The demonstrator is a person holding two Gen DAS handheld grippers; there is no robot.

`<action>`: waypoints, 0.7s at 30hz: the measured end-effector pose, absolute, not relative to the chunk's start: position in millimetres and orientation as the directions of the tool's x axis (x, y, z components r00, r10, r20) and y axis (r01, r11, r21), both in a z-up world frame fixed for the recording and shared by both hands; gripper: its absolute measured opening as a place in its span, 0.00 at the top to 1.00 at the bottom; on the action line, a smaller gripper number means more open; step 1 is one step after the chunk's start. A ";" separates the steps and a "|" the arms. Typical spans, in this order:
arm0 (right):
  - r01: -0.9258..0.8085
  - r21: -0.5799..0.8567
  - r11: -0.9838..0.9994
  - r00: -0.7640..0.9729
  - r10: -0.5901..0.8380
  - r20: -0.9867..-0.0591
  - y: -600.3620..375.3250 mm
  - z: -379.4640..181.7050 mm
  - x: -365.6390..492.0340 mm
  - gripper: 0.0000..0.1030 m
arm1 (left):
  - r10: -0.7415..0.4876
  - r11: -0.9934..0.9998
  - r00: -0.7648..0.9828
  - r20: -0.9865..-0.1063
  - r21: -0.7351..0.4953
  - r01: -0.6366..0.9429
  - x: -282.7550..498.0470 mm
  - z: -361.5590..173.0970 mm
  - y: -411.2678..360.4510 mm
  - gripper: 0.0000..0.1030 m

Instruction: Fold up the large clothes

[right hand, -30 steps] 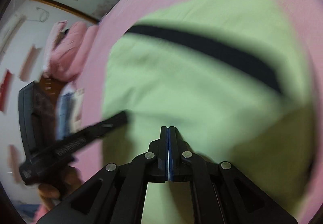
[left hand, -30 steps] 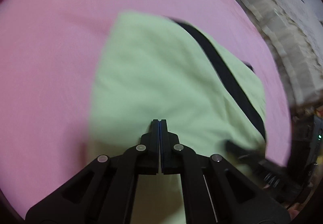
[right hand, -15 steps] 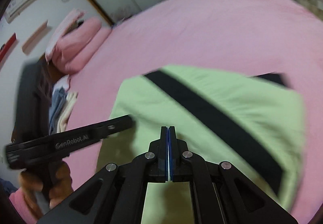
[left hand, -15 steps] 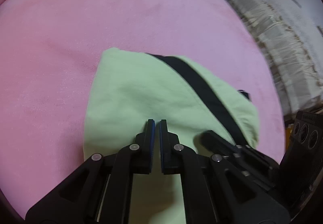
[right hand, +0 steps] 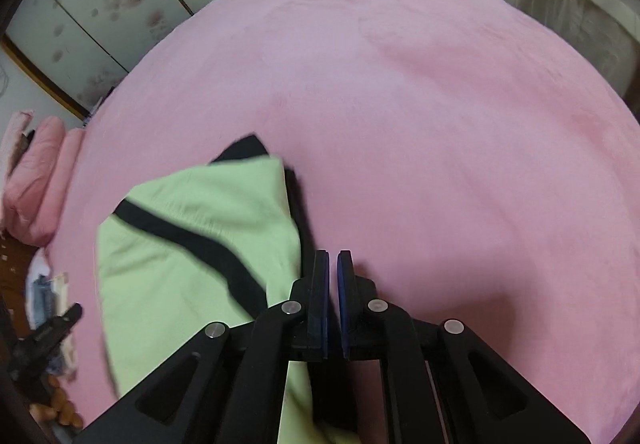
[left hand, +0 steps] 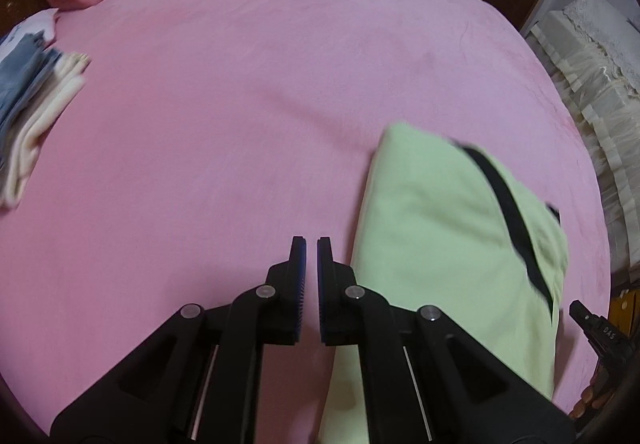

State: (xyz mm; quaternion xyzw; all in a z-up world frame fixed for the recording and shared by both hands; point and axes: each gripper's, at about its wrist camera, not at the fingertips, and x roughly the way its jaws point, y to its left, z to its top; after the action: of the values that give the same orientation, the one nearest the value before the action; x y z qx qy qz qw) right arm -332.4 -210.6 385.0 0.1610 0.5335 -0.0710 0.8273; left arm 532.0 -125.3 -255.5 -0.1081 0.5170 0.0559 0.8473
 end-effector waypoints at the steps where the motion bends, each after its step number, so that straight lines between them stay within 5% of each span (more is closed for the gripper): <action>1: 0.290 0.189 0.938 0.413 0.055 -0.909 -216.0 392.7 -333.3 0.94 | -0.012 0.973 0.444 -0.896 -0.113 -0.202 522.1 -255.5 -133.0 0.98; 4: 0.269 0.170 0.948 0.400 0.050 -0.915 -200.8 402.7 -373.6 0.85 | -0.006 0.976 0.400 -0.916 -0.093 -0.197 486.2 -254.7 -147.8 0.98; 6: 0.249 0.161 0.955 0.394 0.051 -0.918 -185.9 423.8 -385.9 0.66 | -0.032 0.973 0.365 -0.931 -0.112 -0.200 469.3 -252.7 -157.6 0.98; 10: 0.182 0.162 0.970 0.363 0.087 -0.928 -169.0 458.8 -423.1 0.47 | -0.054 0.978 0.306 -0.950 -0.113 -0.177 429.1 -249.2 -175.0 0.98; 12: 0.121 0.185 0.975 0.318 0.138 -0.938 -152.1 464.3 -441.7 0.40 | -0.053 0.983 0.282 -0.958 -0.100 -0.154 408.0 -249.1 -185.1 0.88; 14: 0.070 0.176 0.982 0.278 0.150 -0.949 -135.5 467.8 -454.0 0.39 | -0.070 0.986 0.256 -0.964 -0.106 -0.129 397.7 -249.5 -197.9 0.66; 21: -0.025 0.128 0.991 0.232 0.130 -0.964 -122.7 487.4 -497.0 0.20 | -0.044 0.995 0.196 -0.980 -0.059 -0.074 356.8 -240.6 -230.5 0.41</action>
State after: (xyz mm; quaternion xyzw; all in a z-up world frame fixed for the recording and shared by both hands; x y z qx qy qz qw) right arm -497.0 -122.7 487.4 0.0428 0.6179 0.0494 0.7835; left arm 356.8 -230.5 -240.6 -0.0466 0.6341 0.0099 0.7718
